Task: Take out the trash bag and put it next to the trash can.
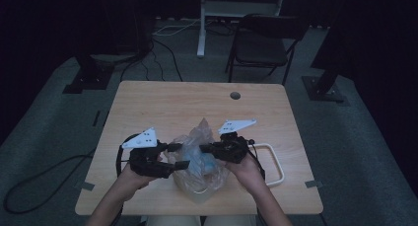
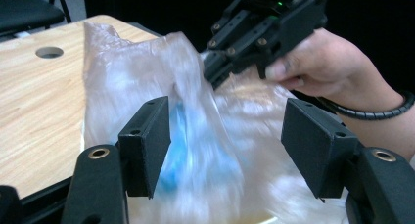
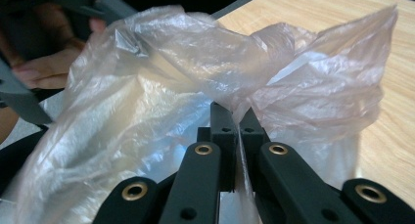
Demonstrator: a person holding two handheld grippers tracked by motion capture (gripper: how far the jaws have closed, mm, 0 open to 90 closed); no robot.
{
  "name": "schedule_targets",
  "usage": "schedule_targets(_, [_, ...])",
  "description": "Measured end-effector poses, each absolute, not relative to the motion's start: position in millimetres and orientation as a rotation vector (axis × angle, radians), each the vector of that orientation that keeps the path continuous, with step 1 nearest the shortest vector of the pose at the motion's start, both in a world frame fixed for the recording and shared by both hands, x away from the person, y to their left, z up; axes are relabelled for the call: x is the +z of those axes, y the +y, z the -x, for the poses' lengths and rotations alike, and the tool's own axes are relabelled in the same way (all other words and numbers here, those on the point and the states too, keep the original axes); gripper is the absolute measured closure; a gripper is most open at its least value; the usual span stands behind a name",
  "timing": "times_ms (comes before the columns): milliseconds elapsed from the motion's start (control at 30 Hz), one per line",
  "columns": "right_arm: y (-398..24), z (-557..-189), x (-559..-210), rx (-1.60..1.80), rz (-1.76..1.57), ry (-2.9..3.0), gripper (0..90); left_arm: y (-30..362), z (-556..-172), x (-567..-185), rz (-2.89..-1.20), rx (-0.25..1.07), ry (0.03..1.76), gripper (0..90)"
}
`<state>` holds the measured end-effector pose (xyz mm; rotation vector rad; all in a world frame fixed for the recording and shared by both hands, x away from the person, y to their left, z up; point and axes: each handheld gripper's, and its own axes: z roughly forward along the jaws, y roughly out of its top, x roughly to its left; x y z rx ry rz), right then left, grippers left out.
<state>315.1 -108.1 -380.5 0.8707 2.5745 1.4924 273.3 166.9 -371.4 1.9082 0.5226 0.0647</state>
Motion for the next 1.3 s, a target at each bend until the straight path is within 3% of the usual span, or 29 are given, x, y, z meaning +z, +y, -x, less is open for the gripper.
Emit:
schedule_targets(467, [-123,-324,-336,1.551,-0.849,2.46,89.5,188,-271,-380,-1.89,0.082,0.607,27.9])
schedule_targets(533, [-125,-326,-327,1.554,-0.841,2.441,89.5,190,-270,-382,-1.889,0.072,0.61,20.7])
schedule_targets(867, [-144,-356,-301,1.529,-0.931,2.319,89.5,205,-264,-405,-1.877,0.102,0.698,20.4])
schedule_targets(967, [-150,-366,-295,1.508,-0.962,2.297,89.5,211,-263,-416,-1.884,0.076,0.712,12.2])
schedule_targets(1300, [-170,-408,-319,1.431,-1.107,2.235,89.4,236,-255,-449,-1.824,0.049,0.841,11.1])
